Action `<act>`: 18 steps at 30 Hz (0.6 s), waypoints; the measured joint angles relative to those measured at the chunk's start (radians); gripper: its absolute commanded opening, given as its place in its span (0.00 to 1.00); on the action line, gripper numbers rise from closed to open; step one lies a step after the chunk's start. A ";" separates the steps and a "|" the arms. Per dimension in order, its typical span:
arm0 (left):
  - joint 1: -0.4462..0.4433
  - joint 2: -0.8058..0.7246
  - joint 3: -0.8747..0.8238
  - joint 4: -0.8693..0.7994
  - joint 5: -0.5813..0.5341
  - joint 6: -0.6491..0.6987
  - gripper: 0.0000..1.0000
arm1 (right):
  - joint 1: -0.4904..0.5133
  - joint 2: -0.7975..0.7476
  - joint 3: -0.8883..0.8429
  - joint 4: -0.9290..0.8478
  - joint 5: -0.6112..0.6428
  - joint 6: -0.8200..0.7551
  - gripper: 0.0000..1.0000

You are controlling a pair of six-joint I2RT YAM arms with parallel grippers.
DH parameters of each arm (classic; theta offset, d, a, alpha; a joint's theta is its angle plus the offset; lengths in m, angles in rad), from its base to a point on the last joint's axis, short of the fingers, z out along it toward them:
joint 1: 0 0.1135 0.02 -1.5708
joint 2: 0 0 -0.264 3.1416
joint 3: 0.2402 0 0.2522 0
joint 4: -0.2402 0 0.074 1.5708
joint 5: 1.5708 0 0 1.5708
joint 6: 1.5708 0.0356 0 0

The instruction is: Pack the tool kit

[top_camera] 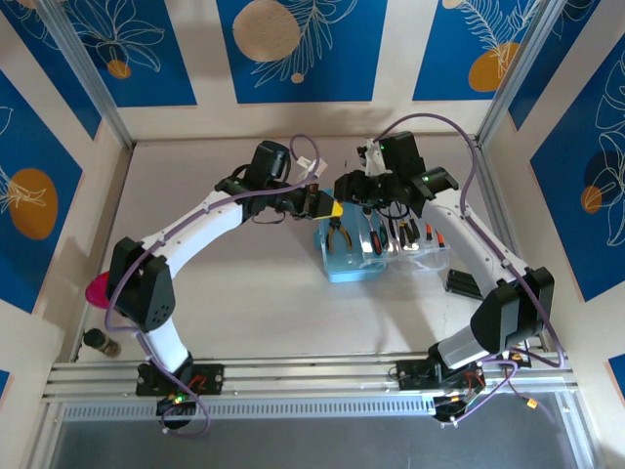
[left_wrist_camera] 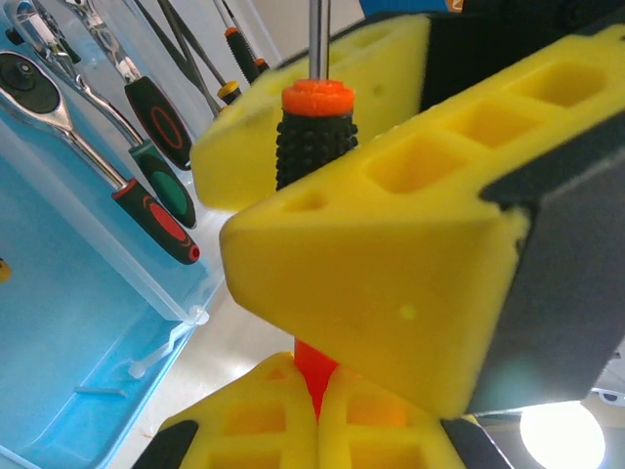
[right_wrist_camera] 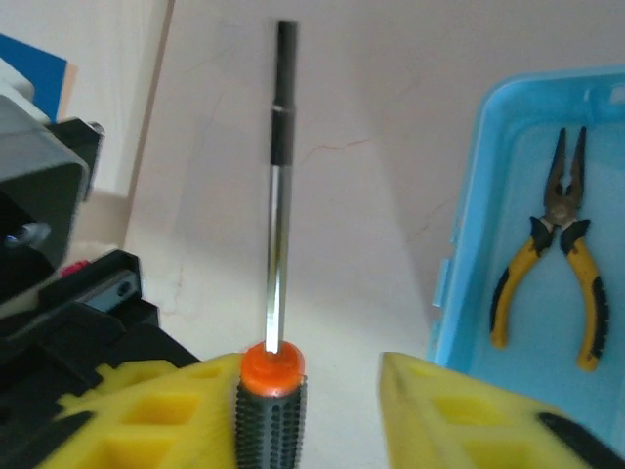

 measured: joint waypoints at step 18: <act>0.168 -0.037 0.044 -0.316 -0.331 0.159 1.00 | -0.266 -0.128 -0.004 -0.196 0.109 -0.173 0.00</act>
